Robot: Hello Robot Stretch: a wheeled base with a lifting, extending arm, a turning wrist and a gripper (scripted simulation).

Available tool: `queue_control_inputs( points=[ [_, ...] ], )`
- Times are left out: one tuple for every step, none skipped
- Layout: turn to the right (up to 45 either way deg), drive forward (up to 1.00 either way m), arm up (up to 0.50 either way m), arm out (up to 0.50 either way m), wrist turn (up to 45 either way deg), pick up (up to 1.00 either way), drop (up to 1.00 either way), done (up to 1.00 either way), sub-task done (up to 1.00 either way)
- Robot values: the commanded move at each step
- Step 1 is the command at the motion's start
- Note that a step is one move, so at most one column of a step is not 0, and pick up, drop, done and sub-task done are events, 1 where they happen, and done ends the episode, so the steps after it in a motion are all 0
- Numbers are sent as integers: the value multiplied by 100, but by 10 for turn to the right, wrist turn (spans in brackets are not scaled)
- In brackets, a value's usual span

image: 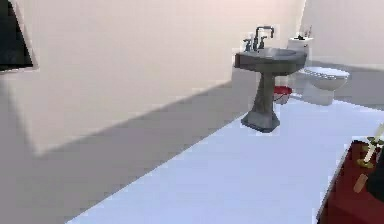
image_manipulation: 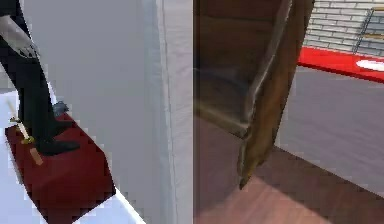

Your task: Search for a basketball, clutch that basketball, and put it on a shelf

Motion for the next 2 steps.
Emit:
queue_control_inputs(
  points=[
    [450, 0, 0, 0, 0, 0, 0, 0, 0],
    [120, 0, 0, 0, 0, 0, 0, 0, 0]
  ],
)
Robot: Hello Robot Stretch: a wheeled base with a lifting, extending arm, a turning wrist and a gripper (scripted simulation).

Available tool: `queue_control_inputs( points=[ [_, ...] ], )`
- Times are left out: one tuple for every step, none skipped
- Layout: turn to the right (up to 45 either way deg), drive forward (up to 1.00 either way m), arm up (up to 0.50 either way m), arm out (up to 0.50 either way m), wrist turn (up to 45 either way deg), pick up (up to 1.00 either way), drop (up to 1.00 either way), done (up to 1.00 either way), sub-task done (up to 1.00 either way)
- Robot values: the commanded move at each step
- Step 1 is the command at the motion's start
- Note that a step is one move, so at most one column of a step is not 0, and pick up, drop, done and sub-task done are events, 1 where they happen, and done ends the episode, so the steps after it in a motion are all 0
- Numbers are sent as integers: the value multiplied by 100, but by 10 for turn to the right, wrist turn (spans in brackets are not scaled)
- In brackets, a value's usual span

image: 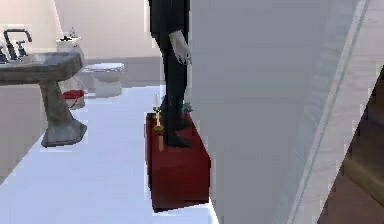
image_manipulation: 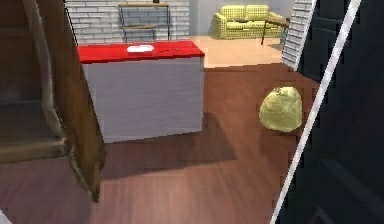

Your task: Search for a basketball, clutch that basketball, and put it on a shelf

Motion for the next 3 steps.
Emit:
queue_control_inputs(
  points=[
    [0, 25, 0, 0, 0, 0, 0, 0, 0],
    [-330, 0, 0, 0, 0, 0, 0, 0, 0],
    [0, 90, 0, 0, 0, 0, 0, 0, 0]
  ],
)
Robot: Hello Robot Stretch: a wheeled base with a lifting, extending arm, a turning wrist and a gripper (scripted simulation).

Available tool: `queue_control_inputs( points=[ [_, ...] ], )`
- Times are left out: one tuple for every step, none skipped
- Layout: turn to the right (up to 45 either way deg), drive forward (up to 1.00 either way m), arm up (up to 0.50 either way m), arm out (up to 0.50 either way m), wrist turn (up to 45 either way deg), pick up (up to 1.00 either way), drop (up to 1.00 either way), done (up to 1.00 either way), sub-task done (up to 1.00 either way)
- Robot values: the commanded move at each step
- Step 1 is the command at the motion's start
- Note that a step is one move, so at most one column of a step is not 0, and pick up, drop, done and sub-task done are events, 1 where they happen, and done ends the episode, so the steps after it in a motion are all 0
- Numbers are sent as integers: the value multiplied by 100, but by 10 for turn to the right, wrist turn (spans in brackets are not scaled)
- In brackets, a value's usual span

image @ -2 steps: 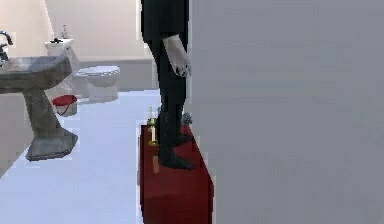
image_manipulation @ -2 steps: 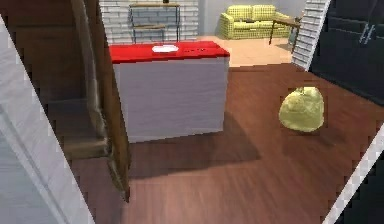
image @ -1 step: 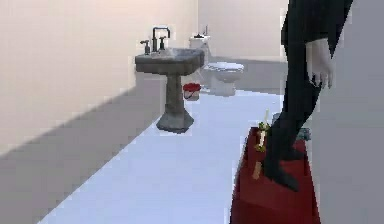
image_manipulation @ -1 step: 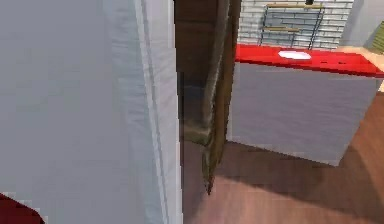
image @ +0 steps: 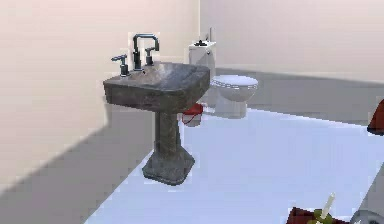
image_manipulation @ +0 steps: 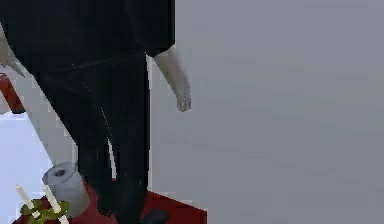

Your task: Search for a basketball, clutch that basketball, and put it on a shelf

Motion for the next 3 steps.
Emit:
queue_control_inputs(
  points=[
    [90, 0, 0, 0, 0, 0, 0, 0, 0],
    [0, 100, 0, 0, 0, 0, 0, 0, 0],
    [120, 0, 0, 0, 0, 0, 0, 0, 0]
  ],
)
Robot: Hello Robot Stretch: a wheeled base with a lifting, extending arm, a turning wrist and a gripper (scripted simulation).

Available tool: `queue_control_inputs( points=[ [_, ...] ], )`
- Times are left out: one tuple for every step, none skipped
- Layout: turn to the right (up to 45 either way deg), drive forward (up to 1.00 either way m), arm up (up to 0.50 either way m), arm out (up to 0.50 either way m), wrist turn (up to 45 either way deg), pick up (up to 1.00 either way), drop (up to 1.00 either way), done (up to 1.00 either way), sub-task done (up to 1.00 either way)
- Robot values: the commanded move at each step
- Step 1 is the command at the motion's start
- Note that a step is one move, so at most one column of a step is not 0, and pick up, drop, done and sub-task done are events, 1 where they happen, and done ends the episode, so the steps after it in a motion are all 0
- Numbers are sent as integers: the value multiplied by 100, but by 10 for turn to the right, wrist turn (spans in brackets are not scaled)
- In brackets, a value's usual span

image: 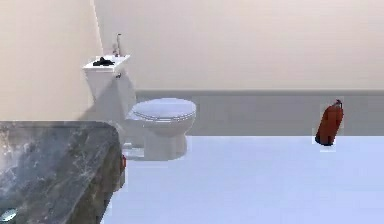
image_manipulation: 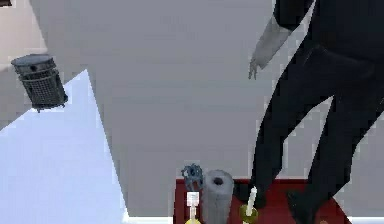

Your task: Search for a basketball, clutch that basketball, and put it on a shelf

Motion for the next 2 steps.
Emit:
queue_control_inputs(
  points=[
    [0, 15, 0, 0, 0, 0, 0, 0, 0],
    [420, 0, 0, 0, 0, 0, 0, 0, 0]
  ],
)
